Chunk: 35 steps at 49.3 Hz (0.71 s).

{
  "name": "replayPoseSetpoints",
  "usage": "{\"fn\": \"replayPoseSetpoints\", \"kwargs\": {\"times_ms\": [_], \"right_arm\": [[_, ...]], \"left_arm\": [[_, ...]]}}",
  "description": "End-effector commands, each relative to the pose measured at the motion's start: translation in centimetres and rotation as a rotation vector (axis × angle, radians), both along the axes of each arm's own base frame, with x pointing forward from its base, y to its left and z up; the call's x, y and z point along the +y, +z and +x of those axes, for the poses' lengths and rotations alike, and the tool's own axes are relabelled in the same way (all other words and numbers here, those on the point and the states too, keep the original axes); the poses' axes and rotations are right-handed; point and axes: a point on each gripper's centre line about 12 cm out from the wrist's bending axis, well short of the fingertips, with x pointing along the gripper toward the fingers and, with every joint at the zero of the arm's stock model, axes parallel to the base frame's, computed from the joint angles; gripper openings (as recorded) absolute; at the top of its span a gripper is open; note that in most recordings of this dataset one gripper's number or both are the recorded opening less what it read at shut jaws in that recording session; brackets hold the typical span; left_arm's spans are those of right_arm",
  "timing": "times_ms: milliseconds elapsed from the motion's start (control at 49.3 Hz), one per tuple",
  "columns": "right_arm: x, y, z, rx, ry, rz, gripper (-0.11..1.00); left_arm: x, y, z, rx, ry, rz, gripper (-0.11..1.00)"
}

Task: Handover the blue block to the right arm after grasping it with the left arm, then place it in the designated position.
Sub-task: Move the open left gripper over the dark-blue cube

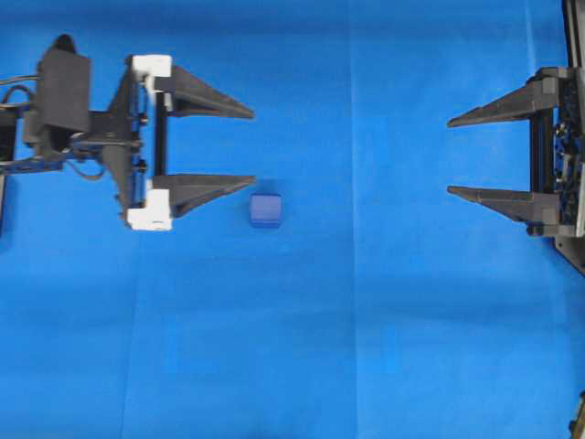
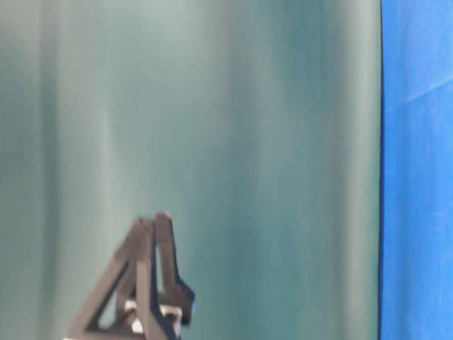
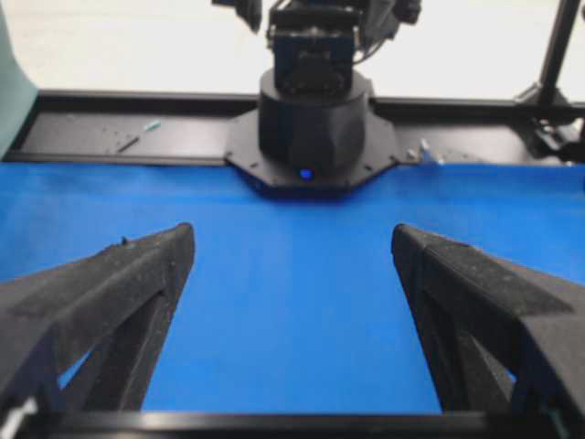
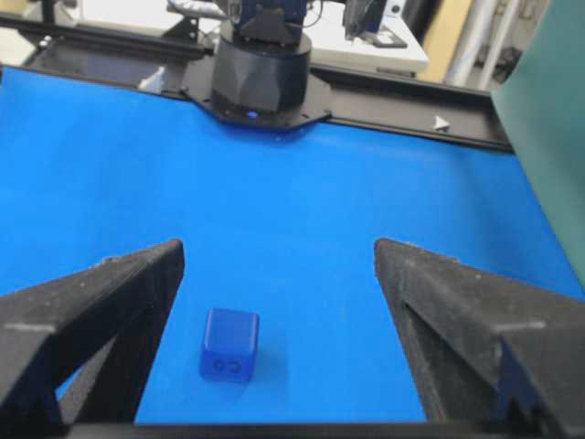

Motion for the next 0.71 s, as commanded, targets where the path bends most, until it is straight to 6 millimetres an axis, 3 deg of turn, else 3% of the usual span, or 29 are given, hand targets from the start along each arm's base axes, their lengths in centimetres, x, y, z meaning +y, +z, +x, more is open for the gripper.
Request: {"fn": "replayPoseSetpoints", "kwargs": {"times_ms": [0,426,690], "right_arm": [[0.0,1.2,0.3,-0.034,-0.002,0.002,0.97],[0.0,1.2,0.3,-0.034,-0.002,0.002,0.97],[0.0,1.2,0.3,-0.034,-0.002,0.002,0.97]], "left_arm": [[0.2,1.6,1.0,-0.041,0.004,0.004,0.93],[0.3,1.0,2.7,0.058,0.007,-0.017,0.93],[0.1,0.4,4.2,0.365,0.011,-0.068,0.93]]}}
